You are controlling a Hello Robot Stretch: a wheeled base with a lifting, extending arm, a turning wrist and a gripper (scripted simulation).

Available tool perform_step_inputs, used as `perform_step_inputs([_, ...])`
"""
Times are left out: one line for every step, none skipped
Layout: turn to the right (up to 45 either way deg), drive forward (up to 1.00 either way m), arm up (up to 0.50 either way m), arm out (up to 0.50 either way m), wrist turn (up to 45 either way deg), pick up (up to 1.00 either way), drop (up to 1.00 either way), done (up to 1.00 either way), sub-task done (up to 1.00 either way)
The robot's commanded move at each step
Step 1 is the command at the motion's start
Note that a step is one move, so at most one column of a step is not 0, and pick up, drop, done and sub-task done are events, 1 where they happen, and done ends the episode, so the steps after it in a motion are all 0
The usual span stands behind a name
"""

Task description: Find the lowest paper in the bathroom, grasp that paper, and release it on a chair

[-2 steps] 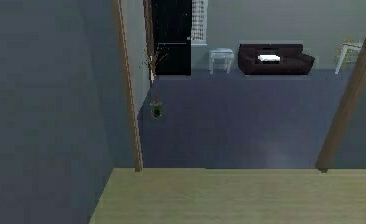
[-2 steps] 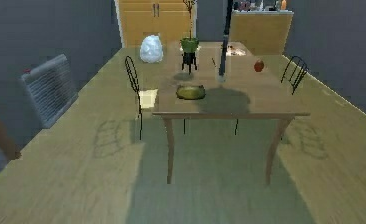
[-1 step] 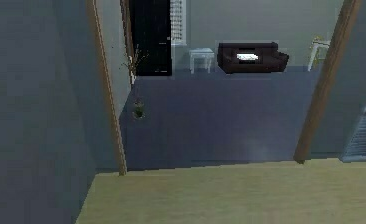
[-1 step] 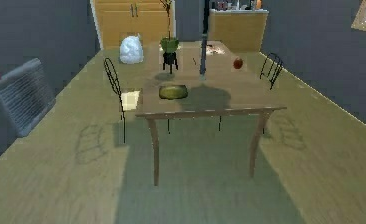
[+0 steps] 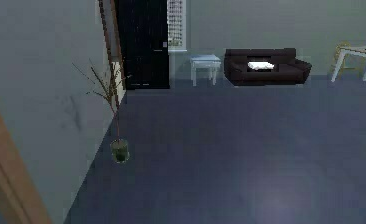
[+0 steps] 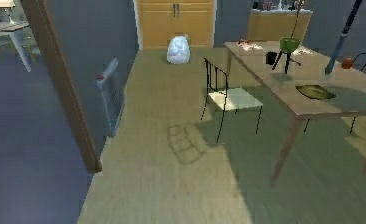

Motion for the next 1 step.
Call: perform_step_inputs([9.0,0.0,0.0,0.0,0.0,0.0,0.0,0.0,0.0])
